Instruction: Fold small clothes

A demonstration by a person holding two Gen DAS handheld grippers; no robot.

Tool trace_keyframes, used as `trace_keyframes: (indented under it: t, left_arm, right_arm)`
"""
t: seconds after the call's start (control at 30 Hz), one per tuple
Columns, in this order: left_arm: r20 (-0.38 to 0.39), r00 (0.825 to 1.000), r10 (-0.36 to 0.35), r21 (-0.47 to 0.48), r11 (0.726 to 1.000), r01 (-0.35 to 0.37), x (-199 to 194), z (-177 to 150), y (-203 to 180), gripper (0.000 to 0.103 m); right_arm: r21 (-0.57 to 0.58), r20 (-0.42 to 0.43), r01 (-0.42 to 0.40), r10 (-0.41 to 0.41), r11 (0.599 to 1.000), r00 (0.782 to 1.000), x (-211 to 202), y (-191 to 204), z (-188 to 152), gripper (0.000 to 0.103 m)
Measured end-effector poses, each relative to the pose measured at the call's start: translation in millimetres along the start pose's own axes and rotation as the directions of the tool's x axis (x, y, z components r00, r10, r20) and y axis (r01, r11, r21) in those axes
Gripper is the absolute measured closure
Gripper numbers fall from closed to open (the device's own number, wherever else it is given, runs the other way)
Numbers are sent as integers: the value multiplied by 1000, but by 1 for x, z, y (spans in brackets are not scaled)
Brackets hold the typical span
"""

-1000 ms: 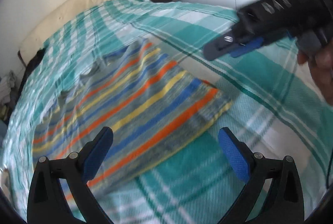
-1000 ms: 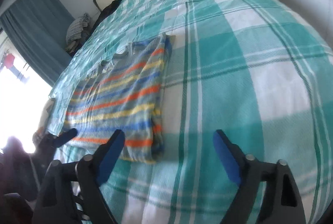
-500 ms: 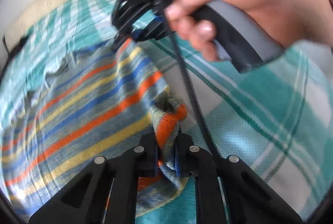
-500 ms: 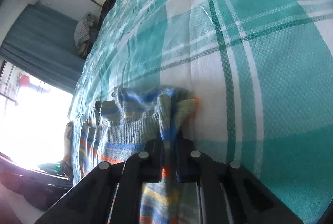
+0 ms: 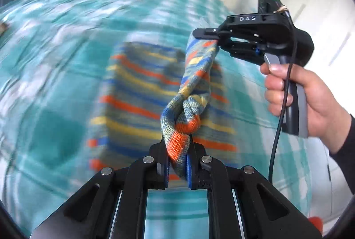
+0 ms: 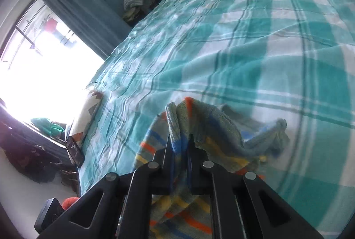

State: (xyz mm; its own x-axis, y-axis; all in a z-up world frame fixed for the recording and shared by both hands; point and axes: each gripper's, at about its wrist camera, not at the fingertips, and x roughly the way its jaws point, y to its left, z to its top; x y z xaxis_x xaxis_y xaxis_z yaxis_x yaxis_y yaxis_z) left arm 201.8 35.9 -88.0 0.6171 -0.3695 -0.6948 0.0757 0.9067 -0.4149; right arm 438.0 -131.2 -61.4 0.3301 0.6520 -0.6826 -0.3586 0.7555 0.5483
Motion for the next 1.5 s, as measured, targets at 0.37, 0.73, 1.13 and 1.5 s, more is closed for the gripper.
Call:
trace_keyframes:
  t: [0.37, 0.73, 1.13, 1.5]
  left_arm:
    - [27, 997, 69, -88, 994, -66, -20, 6, 45, 25]
    - [-81, 969, 234, -63, 969, -240, 1, 20, 67, 33]
    - [-84, 988, 127, 226, 969, -105, 70, 106, -5, 31]
    - [-79, 963, 256, 109, 963, -247, 102, 103, 54, 49]
  right_arm:
    - [-151, 108, 117, -101, 982, 989, -36, 50, -74, 42]
    - [-207, -33, 224, -235, 953, 971, -25, 41, -229, 50]
    - [-171, 210, 189, -152, 967, 966, -79, 58, -152, 50]
    - [-99, 55, 169, -164, 981, 985, 24, 6, -149, 56]
